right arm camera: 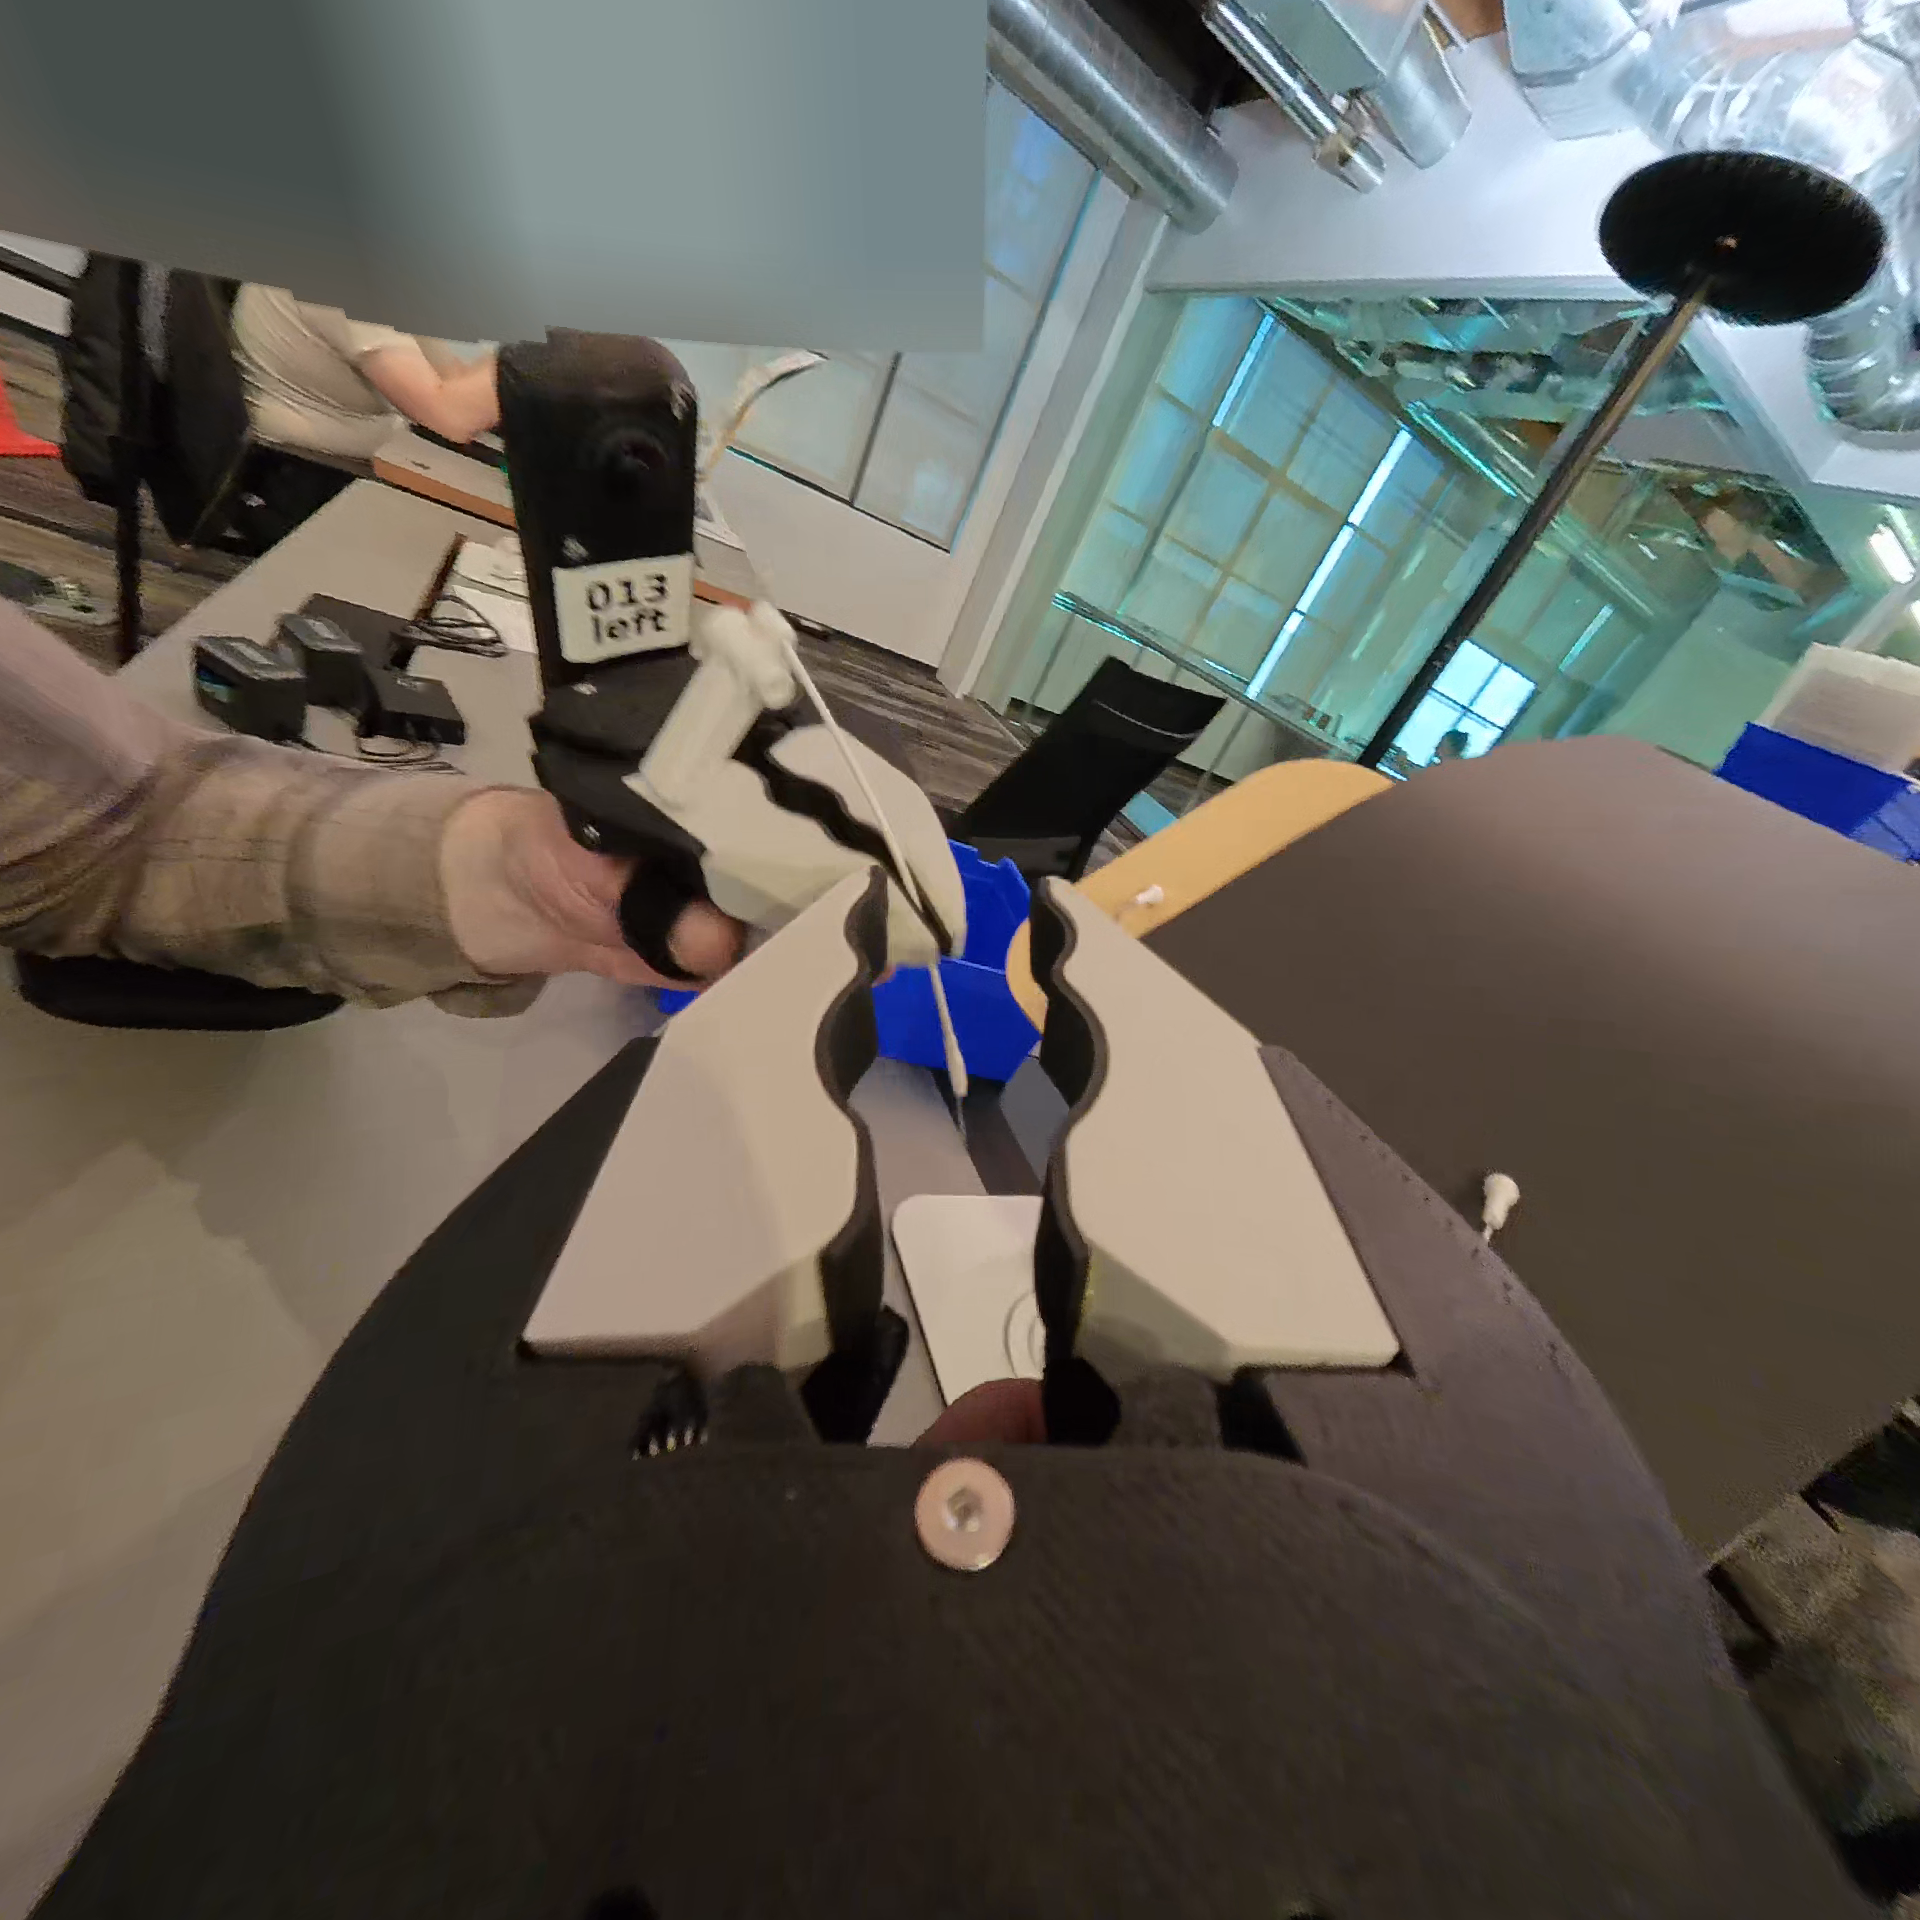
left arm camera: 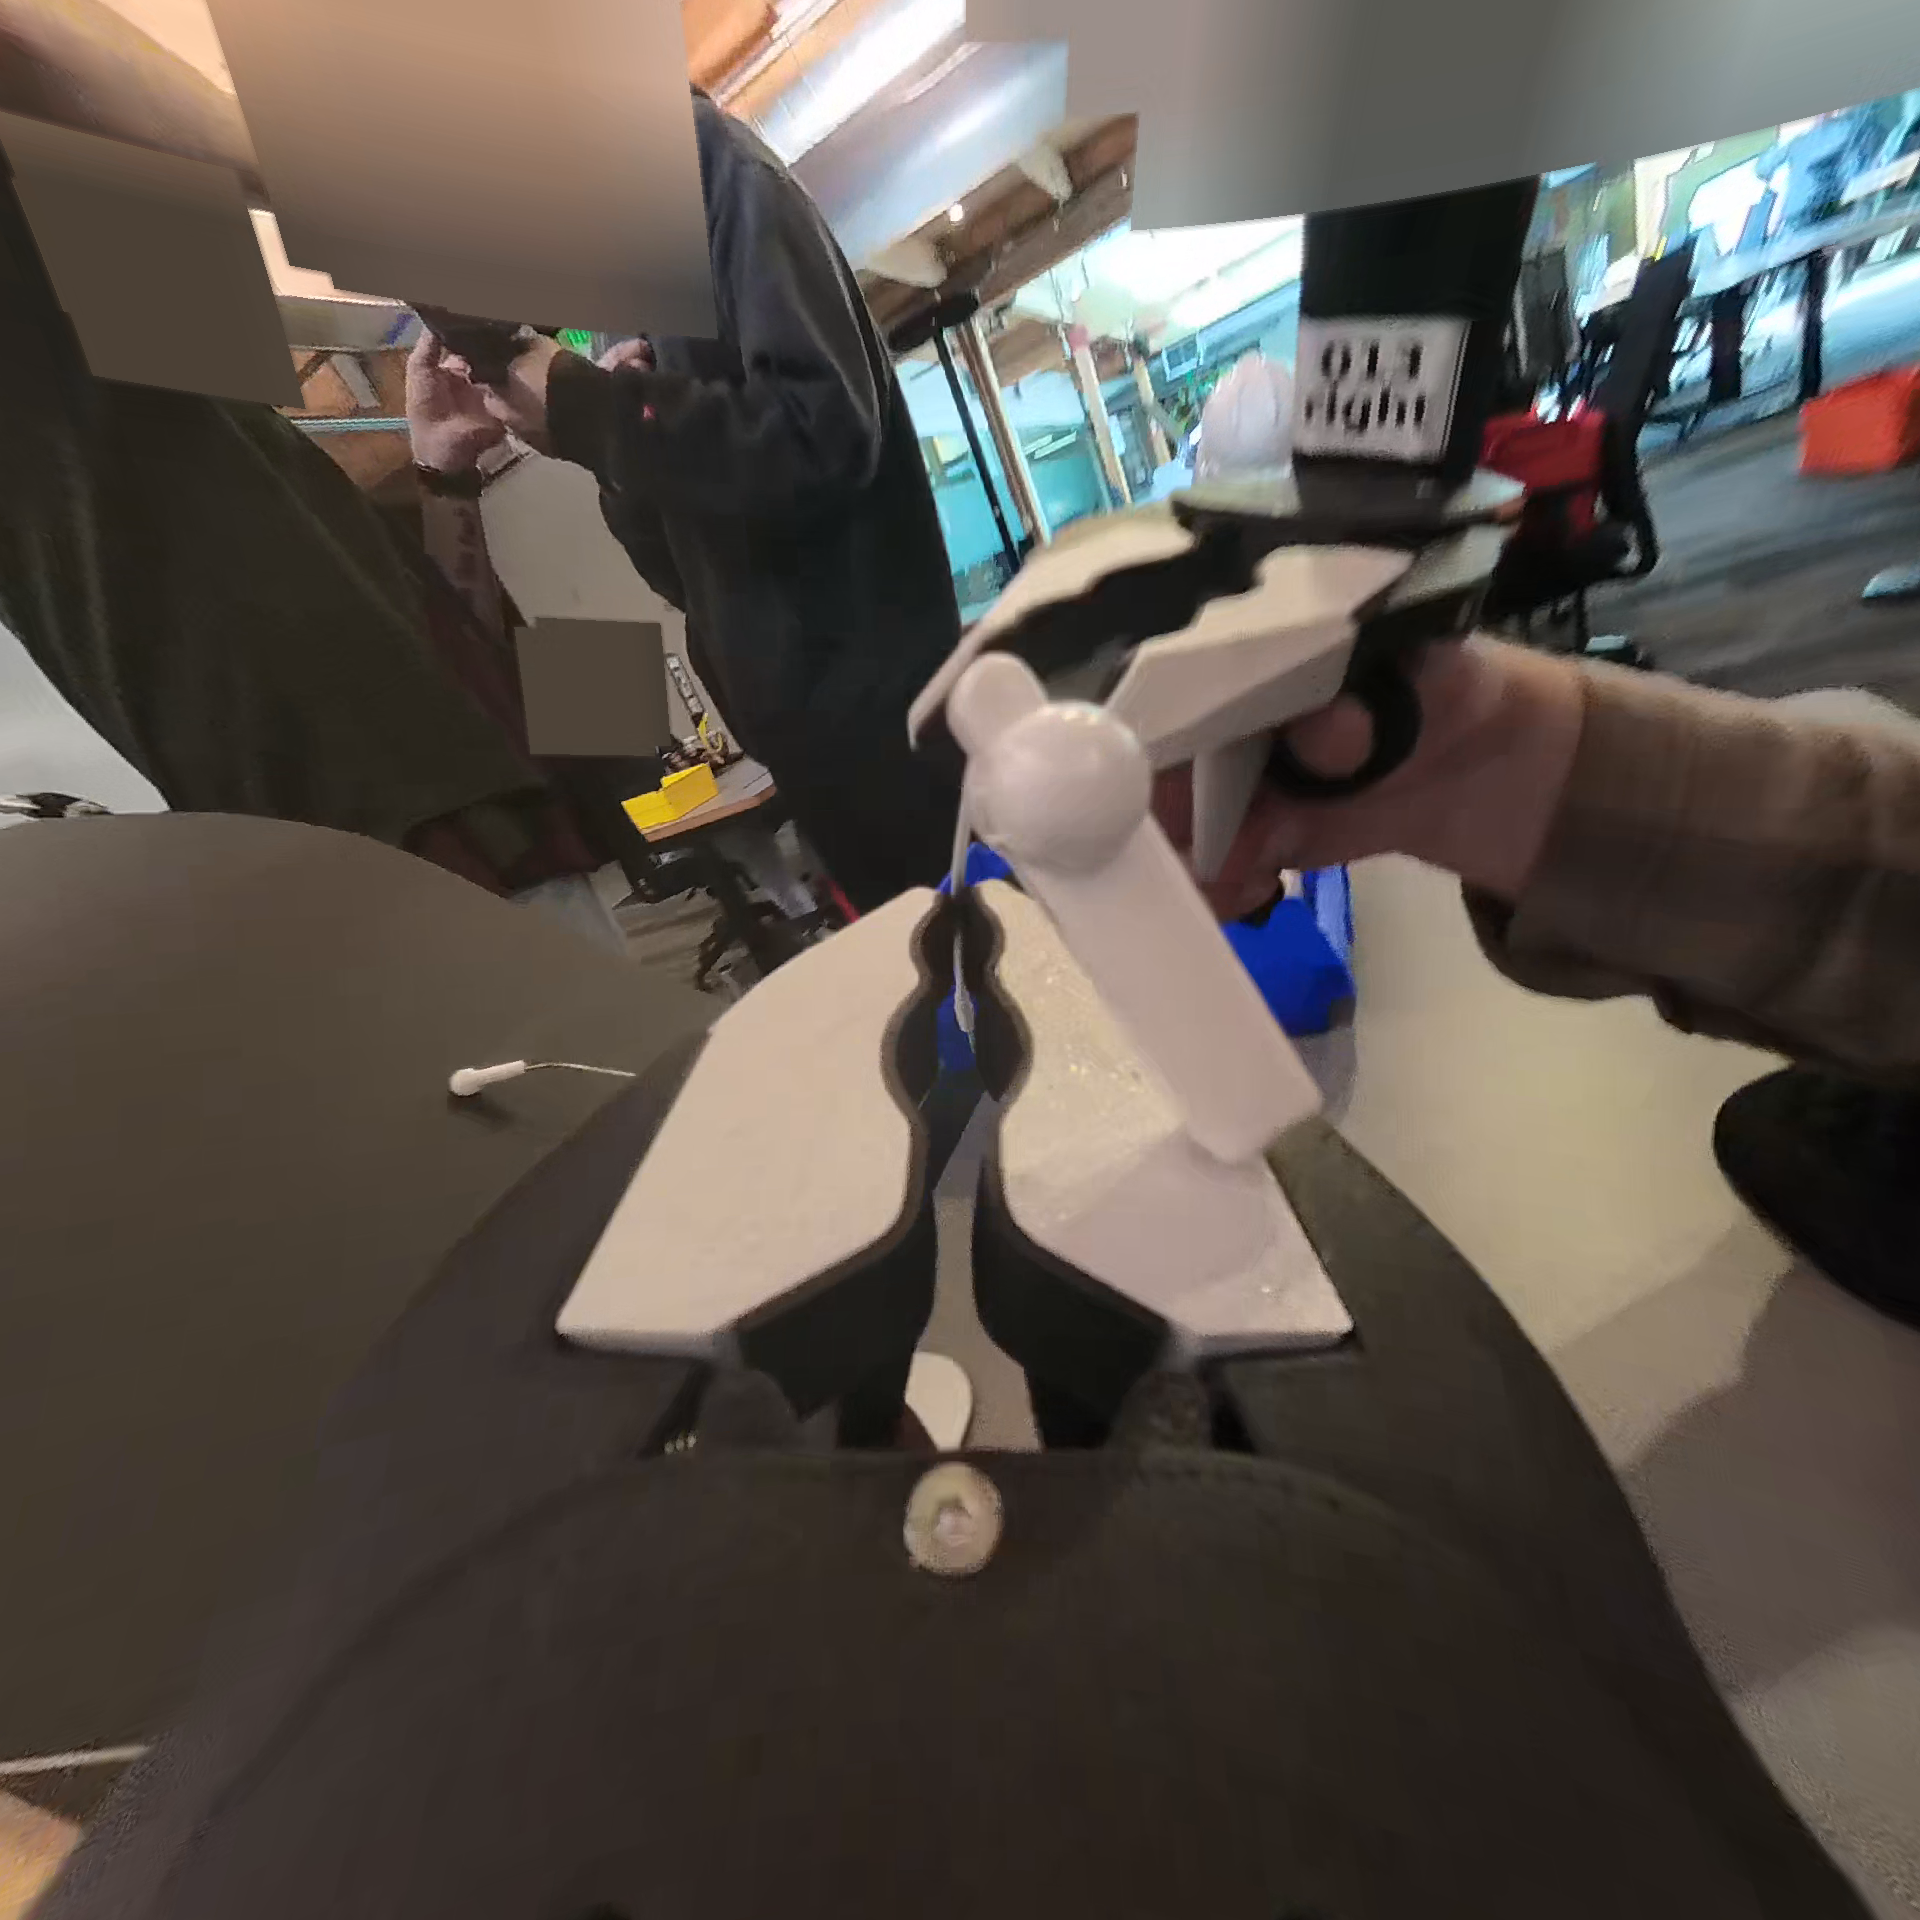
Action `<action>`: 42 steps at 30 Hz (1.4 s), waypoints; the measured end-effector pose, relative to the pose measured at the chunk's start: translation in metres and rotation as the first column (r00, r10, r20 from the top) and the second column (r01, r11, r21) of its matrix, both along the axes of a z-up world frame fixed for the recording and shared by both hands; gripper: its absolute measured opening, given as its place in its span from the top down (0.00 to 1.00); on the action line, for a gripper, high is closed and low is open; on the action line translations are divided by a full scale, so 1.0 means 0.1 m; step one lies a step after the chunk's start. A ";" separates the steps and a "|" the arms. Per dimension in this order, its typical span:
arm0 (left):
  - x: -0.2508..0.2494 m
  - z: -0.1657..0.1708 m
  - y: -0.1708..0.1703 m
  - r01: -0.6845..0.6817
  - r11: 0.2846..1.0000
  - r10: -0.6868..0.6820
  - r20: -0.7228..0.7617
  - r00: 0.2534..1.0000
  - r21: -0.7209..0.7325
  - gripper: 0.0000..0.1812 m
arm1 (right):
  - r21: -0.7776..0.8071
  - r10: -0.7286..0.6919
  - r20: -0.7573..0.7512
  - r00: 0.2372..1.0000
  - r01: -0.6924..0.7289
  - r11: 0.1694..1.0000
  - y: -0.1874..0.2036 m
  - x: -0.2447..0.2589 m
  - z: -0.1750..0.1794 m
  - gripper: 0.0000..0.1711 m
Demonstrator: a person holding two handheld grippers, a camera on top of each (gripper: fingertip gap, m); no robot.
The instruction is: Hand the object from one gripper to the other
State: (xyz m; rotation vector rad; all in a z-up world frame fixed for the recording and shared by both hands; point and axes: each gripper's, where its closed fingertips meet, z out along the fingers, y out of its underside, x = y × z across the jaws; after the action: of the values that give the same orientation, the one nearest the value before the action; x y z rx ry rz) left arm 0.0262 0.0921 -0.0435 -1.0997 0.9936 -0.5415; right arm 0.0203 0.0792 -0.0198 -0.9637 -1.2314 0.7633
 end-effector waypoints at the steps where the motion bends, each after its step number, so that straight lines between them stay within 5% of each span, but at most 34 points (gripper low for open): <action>1: 0.02 -0.03 0.00 -0.012 1.000 0.013 -0.029 1.000 0.019 1.00 | 0.012 0.017 0.008 1.000 -0.017 1.000 -0.06 0.00 0.01 0.85; 7: 0.11 -0.23 0.00 -0.072 0.978 0.118 -0.237 0.964 0.195 0.99 | 0.099 0.091 0.124 0.988 -0.103 0.990 -0.37 -0.12 -0.10 0.81; 11: 0.15 -0.30 -0.02 -0.065 0.974 0.126 -0.279 0.952 0.219 1.00 | 0.201 0.019 0.191 0.981 -0.058 0.978 -0.34 -0.18 -0.21 0.89; 16: 0.14 -0.29 -0.02 -0.068 0.973 0.130 -0.278 0.952 0.220 1.00 | 0.285 -0.029 0.222 0.975 -0.037 0.958 -0.35 -0.20 -0.24 0.98; 33: 0.13 -0.23 -0.05 -0.060 0.978 0.110 -0.245 0.963 0.201 0.99 | 0.415 -0.128 0.218 0.968 0.027 0.910 -0.31 -0.19 -0.20 1.00; 39: 0.01 -0.12 -0.09 0.049 0.997 -0.038 -0.183 0.982 0.059 0.78 | 0.378 -0.140 0.130 0.982 0.081 0.922 -0.22 -0.08 -0.05 1.00; 42: -0.14 0.08 -0.13 0.050 0.989 -0.033 -0.124 0.992 0.137 0.76 | 0.351 -0.135 0.121 0.983 0.085 0.933 -0.16 -0.02 -0.05 1.00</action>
State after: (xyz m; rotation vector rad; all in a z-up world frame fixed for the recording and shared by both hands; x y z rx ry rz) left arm 0.0123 0.0787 -0.0353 -0.9974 1.1453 -0.4351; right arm 0.0178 0.0631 -0.0245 -0.7993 -1.3694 0.3751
